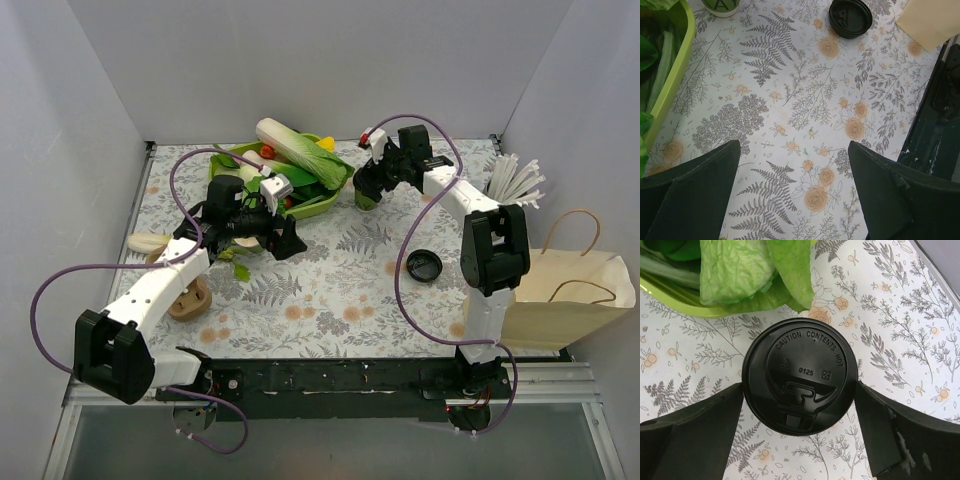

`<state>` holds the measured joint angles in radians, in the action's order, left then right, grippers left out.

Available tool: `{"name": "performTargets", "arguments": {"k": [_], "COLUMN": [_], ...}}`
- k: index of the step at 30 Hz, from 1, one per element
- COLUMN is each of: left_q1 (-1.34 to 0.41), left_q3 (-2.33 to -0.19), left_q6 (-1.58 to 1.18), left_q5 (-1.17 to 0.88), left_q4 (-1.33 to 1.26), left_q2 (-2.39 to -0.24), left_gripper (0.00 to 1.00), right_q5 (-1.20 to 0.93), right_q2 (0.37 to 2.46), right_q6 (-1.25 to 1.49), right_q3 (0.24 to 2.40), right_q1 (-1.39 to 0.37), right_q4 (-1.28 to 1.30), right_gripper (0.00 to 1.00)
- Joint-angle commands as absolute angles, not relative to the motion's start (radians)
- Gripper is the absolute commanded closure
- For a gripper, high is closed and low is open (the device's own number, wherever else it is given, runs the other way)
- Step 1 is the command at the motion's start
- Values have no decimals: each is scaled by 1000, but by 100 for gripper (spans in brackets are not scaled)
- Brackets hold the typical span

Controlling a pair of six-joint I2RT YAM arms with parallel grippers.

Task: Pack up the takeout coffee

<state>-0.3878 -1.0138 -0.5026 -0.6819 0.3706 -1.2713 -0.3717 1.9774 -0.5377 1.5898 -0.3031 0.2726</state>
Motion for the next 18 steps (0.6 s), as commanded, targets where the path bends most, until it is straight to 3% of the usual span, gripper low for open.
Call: {"name": "performTargets", "arguments": {"k": [1,8,18], "left_q1": [-377,-377,-367], "left_q3": [-1028,-1095,-1149], "left_q6": [-520,-505,-431], "left_q5": [-650,-580,-515], "left_q4": [382,438,564], "left_q2": [-1275,-1289,-1267], "left_gripper": [10,4,3], "right_q5": [-360,-337,-354], "right_q2": [1987,1931,1899], "right_q6": [-411,-362,-334], "right_q3": [1629,1631,1618], "right_q1": [-296,-288,-285], "right_q4": [235,210,187], "right_gripper": [2,2,2]}}
